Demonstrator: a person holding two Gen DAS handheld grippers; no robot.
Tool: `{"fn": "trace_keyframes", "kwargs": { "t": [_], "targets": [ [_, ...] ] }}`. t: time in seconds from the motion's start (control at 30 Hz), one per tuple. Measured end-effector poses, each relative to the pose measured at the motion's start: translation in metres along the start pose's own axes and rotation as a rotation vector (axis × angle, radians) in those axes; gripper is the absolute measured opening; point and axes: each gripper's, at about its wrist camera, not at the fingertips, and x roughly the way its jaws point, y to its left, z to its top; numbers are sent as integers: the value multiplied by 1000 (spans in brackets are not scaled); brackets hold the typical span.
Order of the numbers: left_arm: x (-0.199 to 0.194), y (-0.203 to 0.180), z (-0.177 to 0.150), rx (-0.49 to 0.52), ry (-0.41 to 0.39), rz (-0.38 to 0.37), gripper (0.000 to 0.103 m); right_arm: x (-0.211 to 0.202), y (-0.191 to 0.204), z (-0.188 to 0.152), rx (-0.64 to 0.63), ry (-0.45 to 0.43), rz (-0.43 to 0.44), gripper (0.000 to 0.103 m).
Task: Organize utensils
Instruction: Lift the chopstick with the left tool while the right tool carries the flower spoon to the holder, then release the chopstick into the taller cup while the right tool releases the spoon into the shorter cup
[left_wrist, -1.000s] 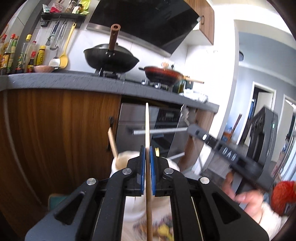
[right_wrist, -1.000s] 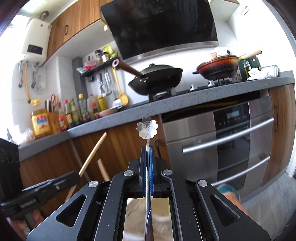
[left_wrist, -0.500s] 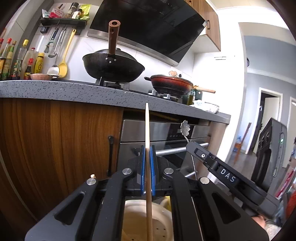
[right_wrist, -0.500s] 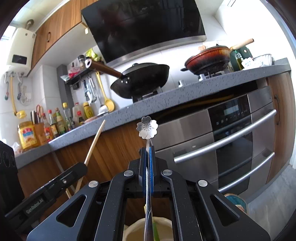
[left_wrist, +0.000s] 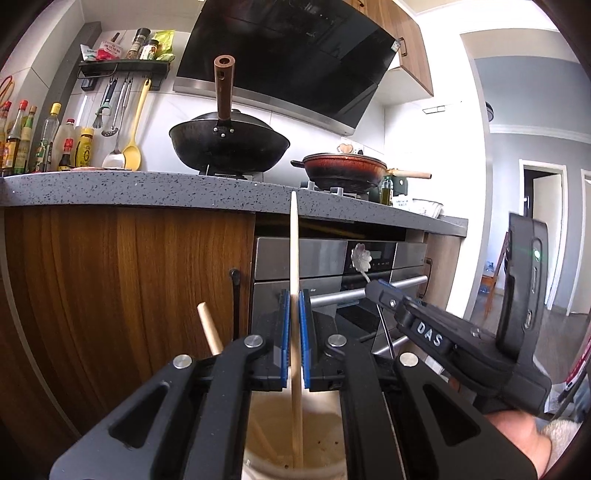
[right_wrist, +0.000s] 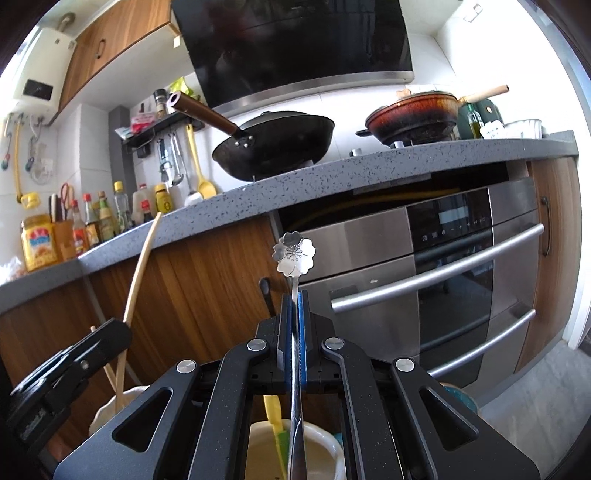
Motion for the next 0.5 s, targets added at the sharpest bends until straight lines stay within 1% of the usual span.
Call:
{"fn": "trace_keyframes", "kwargs": {
  "t": [0.17,0.27,0.37,0.5],
  "targets": [
    [-17,-5,-5,38,0,1,5,-17,5,-5,-51,-7,-18,4],
    [-25,-7,-11,45,29,-4,5,-30,4,-10,-66,2,-25,4],
    [-31,-5,-16,44,81,-11,5,-39,0,-17,-48,28,-21,4],
    [-37,4,-21,-3,128,-17,5,-50,-2,-26,-28,57,-11,4]
  ]
}}
